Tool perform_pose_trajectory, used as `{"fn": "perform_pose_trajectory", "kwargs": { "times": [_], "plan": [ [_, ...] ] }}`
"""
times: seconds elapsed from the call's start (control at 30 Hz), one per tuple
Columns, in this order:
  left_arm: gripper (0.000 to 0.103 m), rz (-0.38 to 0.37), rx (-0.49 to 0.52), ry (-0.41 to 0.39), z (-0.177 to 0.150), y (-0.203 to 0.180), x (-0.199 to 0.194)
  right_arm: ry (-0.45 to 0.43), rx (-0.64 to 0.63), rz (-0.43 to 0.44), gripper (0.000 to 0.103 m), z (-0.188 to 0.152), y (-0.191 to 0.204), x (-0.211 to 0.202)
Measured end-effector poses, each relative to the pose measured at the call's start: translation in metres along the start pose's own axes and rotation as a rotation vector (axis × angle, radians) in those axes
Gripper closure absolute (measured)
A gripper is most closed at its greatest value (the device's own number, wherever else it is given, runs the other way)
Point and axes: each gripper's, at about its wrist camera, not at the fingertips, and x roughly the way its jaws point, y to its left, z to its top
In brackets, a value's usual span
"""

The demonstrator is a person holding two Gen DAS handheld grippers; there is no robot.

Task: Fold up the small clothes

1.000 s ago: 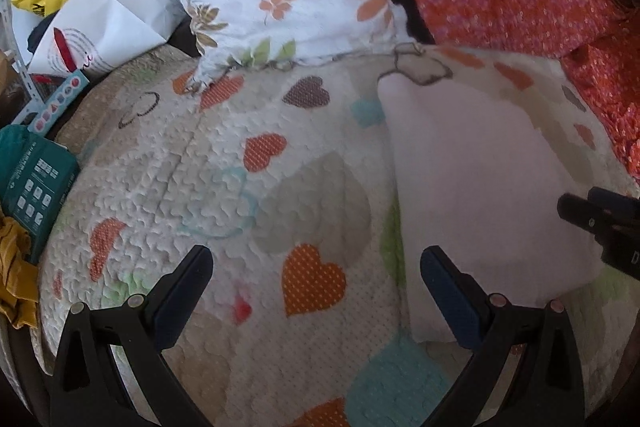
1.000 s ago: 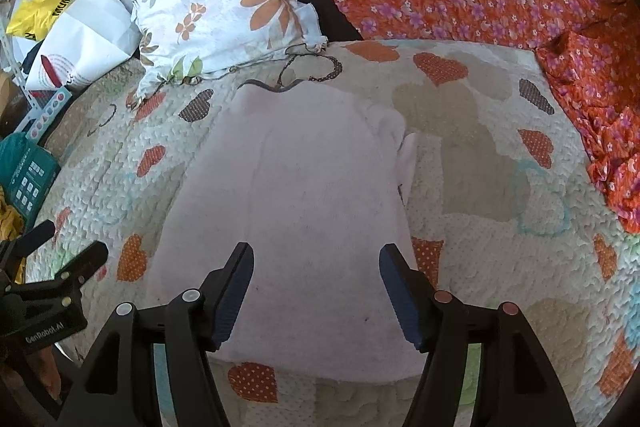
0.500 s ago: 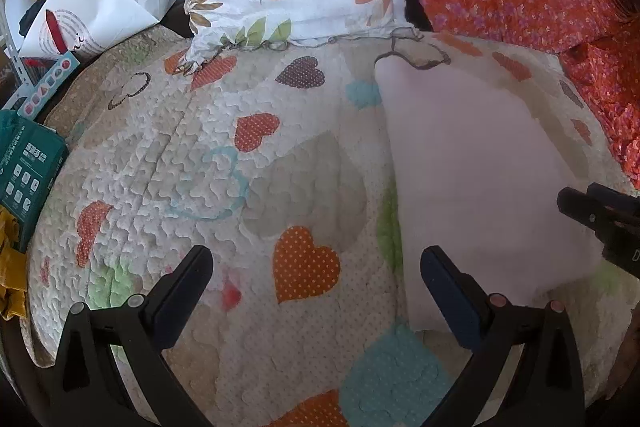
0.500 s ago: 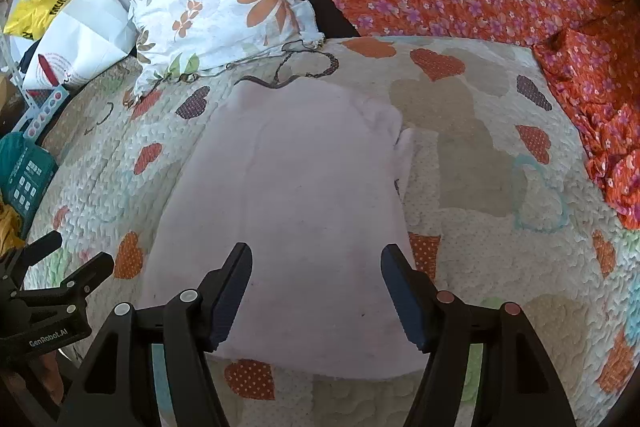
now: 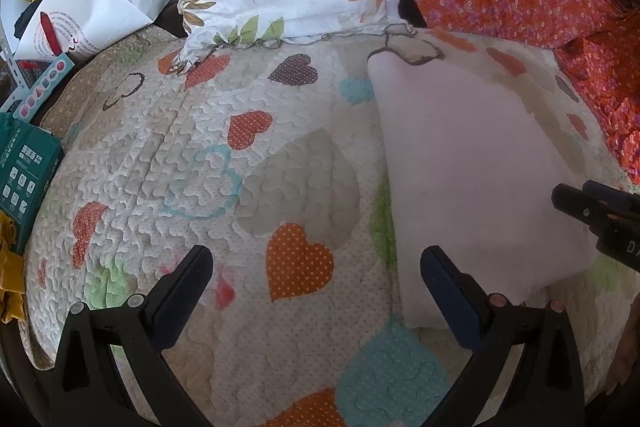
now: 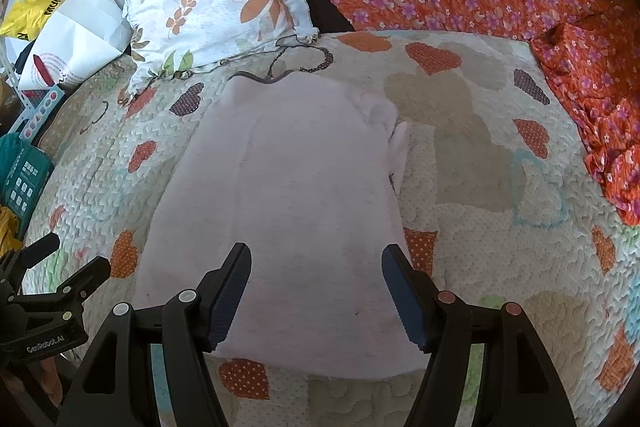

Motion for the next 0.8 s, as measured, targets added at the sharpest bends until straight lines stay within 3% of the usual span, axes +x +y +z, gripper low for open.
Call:
{"fn": "perform_pose_trajectory", "kwargs": {
  "times": [0.27, 0.8],
  "plan": [
    [0.0, 0.001, 0.004, 0.006, 0.0, 0.0, 0.001, 0.117, -0.013, -0.05, 0.028, -0.009, -0.002, 0.028],
    [0.0, 0.002, 0.008, 0.011, -0.001, -0.001, 0.004, 0.096, 0.029, -0.069, 0.028, -0.006, -0.013, 0.022]
  ]
}}
